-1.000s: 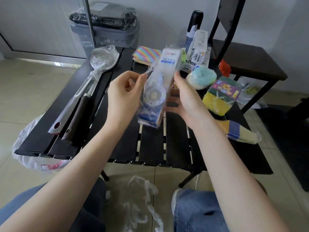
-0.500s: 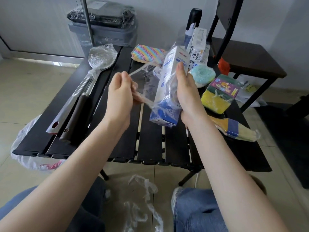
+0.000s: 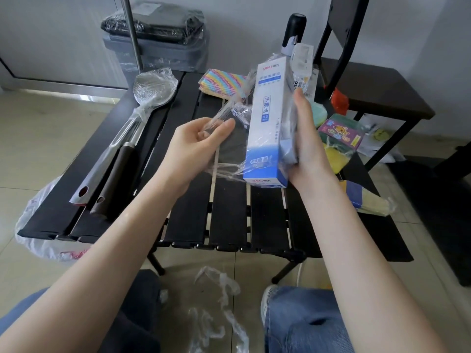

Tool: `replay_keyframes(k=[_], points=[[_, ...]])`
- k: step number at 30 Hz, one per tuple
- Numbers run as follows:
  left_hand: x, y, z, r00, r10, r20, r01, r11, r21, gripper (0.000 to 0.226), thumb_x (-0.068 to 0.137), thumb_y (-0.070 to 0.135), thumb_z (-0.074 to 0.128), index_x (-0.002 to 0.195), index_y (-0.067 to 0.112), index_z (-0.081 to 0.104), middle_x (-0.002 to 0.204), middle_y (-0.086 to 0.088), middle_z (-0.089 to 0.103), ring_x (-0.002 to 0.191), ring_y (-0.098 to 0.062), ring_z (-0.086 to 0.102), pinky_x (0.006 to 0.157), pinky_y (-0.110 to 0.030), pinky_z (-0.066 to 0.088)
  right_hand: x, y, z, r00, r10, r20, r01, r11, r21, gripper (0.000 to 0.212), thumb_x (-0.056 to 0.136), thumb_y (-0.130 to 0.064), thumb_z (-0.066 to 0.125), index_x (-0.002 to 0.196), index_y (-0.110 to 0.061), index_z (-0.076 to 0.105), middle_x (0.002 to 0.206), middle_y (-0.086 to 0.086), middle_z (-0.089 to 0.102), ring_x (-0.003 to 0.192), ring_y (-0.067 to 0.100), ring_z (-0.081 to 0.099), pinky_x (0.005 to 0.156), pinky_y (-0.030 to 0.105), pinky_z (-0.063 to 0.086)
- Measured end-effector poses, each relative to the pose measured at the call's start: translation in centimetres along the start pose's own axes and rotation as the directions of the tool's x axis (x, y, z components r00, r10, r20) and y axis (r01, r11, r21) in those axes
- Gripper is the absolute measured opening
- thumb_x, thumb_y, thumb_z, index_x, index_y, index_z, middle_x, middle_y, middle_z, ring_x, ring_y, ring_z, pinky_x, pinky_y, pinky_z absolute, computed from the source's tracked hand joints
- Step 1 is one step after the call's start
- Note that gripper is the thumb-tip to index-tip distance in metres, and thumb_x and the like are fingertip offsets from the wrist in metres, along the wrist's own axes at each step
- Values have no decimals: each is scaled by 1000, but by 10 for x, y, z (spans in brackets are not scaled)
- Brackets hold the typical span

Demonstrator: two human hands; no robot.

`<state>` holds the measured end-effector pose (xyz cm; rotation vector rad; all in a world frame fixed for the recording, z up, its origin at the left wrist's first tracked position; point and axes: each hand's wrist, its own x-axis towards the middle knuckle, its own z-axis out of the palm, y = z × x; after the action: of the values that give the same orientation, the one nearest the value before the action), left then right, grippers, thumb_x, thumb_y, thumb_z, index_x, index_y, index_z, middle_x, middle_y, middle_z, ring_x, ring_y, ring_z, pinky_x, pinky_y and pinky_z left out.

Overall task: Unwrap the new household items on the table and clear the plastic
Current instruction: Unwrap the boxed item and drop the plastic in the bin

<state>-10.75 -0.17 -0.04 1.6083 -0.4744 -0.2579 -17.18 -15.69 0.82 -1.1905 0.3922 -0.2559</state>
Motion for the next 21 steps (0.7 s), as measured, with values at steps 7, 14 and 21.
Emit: replay_keyframes(k=[7, 14, 21], points=[[3, -6, -3, 997, 25, -67, -24, 1000, 9, 38, 103, 27, 41, 69, 16, 55, 42, 14, 43, 36, 0, 37, 42, -15, 30, -1, 5, 0, 994, -11, 107, 2, 996, 85, 56, 92, -62, 34, 117, -19, 61, 104, 9, 69, 93, 26, 68, 84, 40, 55], [3, 3, -2, 995, -85, 50, 97, 924, -369, 40, 105, 24, 32, 69, 10, 41, 102, -11, 73, 87, -31, 72, 63, -39, 58, 8, 20, 1, 1000, 14, 2, -13, 974, -228, 47, 101, -55, 26, 116, -26, 60, 110, 0, 69, 104, 17, 65, 88, 39, 50], [3, -2, 4, 974, 115, -193, -118, 993, -4, 38, 103, 25, 40, 68, 11, 45, 99, -31, 64, 86, -19, 72, 63, -36, 58, 4, 15, 14, 971, -211, -117, 114, 829, -547, 37, 100, -46, 41, 125, -19, 41, 105, -7, 58, 85, -2, 52, 63, 19, 40]])
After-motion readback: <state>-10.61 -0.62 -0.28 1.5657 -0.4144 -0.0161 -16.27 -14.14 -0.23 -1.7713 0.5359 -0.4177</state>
